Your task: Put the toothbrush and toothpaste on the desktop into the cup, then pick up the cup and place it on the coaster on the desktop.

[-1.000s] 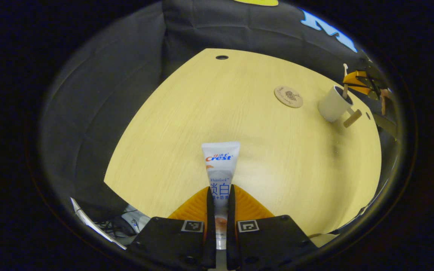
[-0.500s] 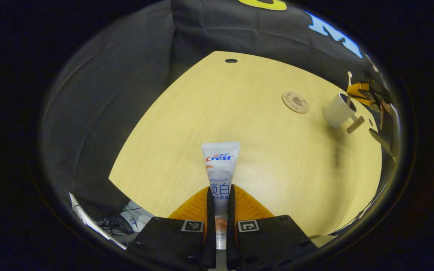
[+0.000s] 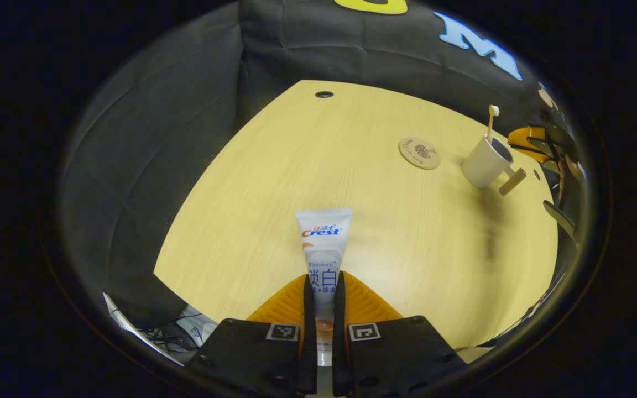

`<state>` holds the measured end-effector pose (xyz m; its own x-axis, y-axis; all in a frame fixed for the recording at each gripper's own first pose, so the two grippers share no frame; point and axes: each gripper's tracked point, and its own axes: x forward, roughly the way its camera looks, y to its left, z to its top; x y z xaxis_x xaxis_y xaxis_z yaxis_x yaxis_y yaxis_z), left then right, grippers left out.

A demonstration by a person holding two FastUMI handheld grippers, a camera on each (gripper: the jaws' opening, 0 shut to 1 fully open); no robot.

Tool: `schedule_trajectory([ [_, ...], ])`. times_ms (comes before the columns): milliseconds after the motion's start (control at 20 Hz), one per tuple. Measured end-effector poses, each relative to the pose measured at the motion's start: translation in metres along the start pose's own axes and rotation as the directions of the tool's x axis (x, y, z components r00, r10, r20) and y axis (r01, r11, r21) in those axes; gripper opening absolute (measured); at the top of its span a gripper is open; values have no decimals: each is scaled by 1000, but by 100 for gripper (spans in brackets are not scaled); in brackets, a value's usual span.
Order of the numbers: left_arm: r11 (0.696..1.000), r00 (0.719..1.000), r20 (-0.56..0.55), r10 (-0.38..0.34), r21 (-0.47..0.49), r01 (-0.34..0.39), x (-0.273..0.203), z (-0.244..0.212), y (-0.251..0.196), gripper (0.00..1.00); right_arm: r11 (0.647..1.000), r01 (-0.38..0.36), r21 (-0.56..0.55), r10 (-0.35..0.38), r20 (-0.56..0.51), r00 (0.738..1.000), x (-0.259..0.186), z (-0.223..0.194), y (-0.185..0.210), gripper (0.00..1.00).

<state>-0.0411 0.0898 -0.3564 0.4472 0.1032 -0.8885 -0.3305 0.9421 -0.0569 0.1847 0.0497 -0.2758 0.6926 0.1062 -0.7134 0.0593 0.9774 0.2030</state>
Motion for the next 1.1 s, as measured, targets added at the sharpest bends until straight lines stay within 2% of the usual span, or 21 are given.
schedule_trajectory([
  [250, 999, 998, 39, -47, 11, 47, -3, 13, -19, 18, 1000, 15, 26, -15, -17, 1000, -21, -15, -27, 7],
  [450, 990, 985, 99, -142, 27, 140, -12, 37, -54, 19, 998, 36, 46, -34, -47, 998, -43, -42, -54, 7],
  [650, 970, 959, 151, -240, 81, 230, -26, 62, -92, 19, 997, 54, 58, -49, -75, 996, -69, -71, -79, 7],
  [850, 928, 918, 182, -354, 193, 319, -44, 89, -146, 18, 993, 75, 89, -68, -78, 995, -96, -88, -102, 7],
  [1100, 839, 852, 180, -492, 361, 408, -46, 129, -228, 18, 983, 116, 143, -108, -60, 992, -126, -98, -133, 7],
])
